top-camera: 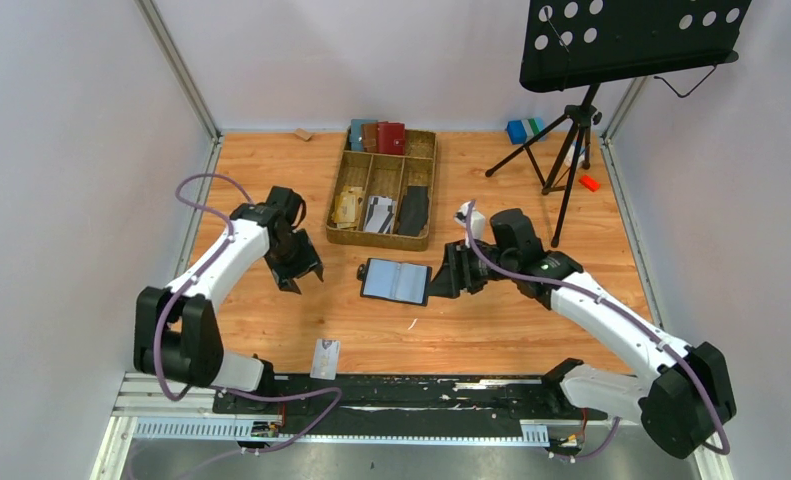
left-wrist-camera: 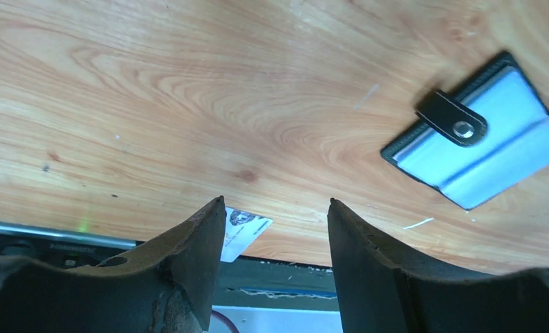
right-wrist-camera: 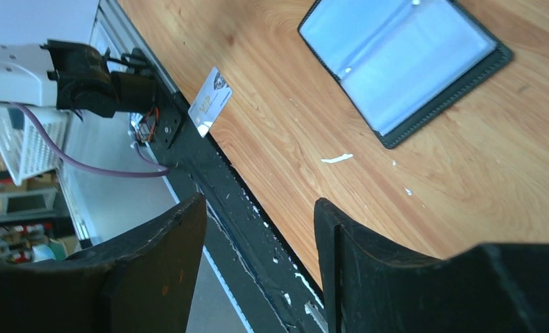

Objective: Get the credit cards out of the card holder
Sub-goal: Move the credit card to the corner of the board.

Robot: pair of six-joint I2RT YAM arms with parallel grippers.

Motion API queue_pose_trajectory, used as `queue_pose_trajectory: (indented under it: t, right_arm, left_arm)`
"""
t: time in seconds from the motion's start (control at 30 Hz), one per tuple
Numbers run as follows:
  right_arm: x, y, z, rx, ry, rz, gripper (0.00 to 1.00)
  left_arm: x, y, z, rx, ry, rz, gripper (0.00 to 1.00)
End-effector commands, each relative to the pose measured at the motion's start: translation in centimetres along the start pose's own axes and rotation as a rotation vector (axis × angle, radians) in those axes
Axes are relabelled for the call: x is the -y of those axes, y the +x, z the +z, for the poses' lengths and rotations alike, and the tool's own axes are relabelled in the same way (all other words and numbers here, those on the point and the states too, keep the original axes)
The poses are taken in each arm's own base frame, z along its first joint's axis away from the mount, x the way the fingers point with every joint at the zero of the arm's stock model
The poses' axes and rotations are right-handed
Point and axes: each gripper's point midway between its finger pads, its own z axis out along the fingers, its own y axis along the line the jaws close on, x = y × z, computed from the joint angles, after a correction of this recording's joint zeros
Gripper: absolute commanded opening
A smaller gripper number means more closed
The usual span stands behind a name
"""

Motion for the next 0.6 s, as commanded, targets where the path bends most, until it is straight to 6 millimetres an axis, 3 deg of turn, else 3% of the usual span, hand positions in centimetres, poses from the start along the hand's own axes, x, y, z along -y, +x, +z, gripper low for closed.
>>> queue_pose_trajectory:
  t: [0.0,0.13,0.3,0.43,0.57]
  right_arm:
    - [-1.5,-0.6,1.7,-0.026,0.011,-0.131,0.58]
    - [-2.8,0.2,4.5,-0.088,0.007,-0.165,0.59]
    - [-4.2,0.9,7.4,-0.116,-0.035,-0.121,0.58]
    - [-4.4,0.6,8.0,-0.094,-0.042,-0.070,0.57]
    - [-5.0,0.0,7.6,-0.069,-0.047,-0.046,0.58]
  left_arm:
    - [-2.3,0.5,-3.4,0.049,-0.042,0.122,0.61]
    - [-4.1,2.7,-3.5,0.038,-0.036,0.120,0.60]
    - [-4.5,6.0,-1.4,0.028,0.086,0.049,0.66]
    - [-5.2,6.0,0.6,0.067,0.046,0.003,0.61]
    - [-6.4,5.9,2.3,0.046,-0.046,-0.028,0.65]
